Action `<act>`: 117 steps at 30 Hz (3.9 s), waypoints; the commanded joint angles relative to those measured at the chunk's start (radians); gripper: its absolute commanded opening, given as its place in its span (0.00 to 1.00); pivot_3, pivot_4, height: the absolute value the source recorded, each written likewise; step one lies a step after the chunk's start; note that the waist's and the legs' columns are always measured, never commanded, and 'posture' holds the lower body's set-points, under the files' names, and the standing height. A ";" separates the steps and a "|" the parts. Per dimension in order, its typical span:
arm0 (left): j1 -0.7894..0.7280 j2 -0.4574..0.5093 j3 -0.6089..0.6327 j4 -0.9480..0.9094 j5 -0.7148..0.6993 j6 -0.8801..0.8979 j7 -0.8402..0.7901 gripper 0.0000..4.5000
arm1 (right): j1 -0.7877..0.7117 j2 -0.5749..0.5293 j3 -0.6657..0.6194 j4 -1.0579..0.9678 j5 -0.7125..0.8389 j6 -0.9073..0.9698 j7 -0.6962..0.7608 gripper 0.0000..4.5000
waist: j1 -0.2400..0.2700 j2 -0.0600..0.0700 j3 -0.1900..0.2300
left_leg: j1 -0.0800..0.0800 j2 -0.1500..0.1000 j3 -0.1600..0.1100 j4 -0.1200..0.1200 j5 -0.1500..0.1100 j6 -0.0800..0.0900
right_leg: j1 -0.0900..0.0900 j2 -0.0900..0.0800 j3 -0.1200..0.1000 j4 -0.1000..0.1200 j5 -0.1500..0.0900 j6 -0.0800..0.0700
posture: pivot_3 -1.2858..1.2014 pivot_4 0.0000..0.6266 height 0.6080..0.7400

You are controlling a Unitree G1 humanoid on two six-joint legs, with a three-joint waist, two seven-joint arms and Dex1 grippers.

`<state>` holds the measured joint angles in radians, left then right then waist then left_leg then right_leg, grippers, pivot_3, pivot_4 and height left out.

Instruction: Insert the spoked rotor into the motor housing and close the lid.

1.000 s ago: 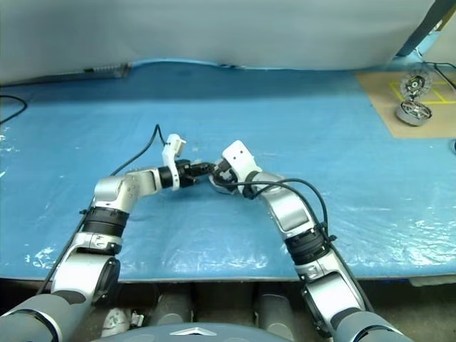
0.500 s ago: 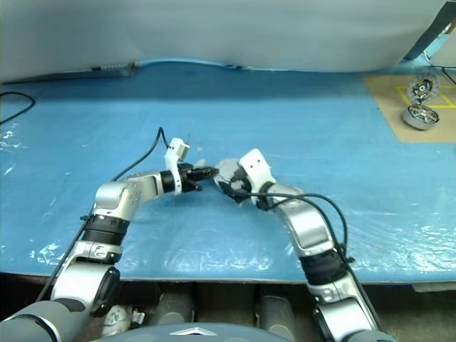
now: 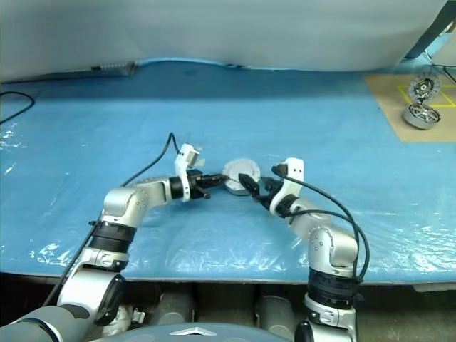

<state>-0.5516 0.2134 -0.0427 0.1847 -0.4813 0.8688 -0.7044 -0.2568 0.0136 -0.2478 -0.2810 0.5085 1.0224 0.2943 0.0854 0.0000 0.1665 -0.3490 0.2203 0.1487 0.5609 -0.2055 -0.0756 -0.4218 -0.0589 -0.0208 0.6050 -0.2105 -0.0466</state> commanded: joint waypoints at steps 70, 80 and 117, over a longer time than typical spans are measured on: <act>0.095 -0.329 0.555 -0.003 -0.877 0.185 0.603 1.00 | -0.096 0.080 -0.014 0.066 1.091 -0.065 -0.610 0.25 | -0.014 0.002 0.004 | -0.019 -0.003 -0.003 0.001 0.000 -0.001 | -0.015 0.000 -0.001 0.000 0.003 0.011 | 0.52 0.24 1.00; 0.093 -0.352 0.533 0.041 -0.944 0.170 0.590 0.72 | -0.052 0.031 0.052 0.057 1.191 -0.111 -0.654 0.25 | -0.014 0.002 0.004 | -0.020 -0.003 -0.003 0.004 0.000 0.000 | -0.014 0.000 -0.001 0.001 0.005 0.013 | 0.52 0.24 1.00; -0.249 -0.024 0.462 0.627 -0.367 -0.026 0.411 0.69 | 0.061 -0.283 0.463 0.018 -0.190 -0.511 -0.146 1.00 | -0.002 -0.003 0.005 | -0.020 -0.013 -0.009 0.015 0.000 0.000 | -0.010 -0.010 -0.001 0.002 0.012 0.018 | 0.52 0.24 1.00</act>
<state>-0.8221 0.1731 0.4279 0.8292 -0.8803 0.8265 -0.2953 -0.2049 -0.2729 0.2243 -0.2143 0.3306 0.5238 0.1350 0.0829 -0.0034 0.1719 -0.3687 0.2074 0.1396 0.5762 -0.2053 -0.0755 -0.4291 -0.0691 -0.0220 0.6074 -0.1990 -0.0284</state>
